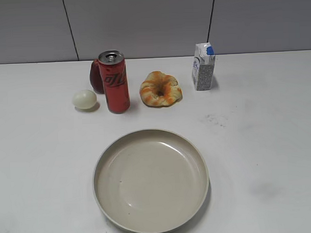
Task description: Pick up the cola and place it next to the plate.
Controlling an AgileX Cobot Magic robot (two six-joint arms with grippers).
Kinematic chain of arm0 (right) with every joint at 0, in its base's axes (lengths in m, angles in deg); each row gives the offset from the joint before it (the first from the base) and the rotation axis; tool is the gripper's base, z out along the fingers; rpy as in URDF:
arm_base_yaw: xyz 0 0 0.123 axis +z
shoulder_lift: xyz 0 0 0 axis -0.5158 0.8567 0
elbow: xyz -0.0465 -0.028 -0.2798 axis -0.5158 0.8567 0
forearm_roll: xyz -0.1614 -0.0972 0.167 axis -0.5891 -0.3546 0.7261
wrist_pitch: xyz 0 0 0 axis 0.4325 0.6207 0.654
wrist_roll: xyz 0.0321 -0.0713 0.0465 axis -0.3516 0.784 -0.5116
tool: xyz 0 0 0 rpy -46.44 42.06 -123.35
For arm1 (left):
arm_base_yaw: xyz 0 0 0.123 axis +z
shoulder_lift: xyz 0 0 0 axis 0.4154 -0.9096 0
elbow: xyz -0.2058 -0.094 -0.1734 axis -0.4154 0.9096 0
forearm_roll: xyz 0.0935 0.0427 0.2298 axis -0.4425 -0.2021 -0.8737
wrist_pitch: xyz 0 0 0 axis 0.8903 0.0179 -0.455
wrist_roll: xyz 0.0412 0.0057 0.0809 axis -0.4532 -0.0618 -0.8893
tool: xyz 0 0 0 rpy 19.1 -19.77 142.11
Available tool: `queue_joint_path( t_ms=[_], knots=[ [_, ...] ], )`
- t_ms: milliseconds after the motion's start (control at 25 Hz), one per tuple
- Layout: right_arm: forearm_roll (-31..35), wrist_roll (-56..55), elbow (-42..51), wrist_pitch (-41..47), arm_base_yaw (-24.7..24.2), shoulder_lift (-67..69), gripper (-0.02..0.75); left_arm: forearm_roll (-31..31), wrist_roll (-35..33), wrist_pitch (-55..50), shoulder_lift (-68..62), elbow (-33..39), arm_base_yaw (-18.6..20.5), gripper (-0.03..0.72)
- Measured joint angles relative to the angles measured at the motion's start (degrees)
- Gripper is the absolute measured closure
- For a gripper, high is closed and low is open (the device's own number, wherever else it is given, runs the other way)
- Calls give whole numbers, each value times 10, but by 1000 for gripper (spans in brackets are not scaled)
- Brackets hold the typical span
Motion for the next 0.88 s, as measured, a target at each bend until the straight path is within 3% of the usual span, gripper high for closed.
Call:
queue_joint_path(
  t_ms=[280,400,720,880],
  knots=[
    [0,-1,-2,-2,0,8,227,0,0,0,0,0,0,468],
    [0,-2,-9,-44,0,50,227,0,0,0,0,0,0,468],
    [39,-3,43,-442,0,241,227,0,0,0,0,0,0,468],
    [80,-4,32,-548,1,393,239,0,0,0,0,0,0,468]
  ],
)
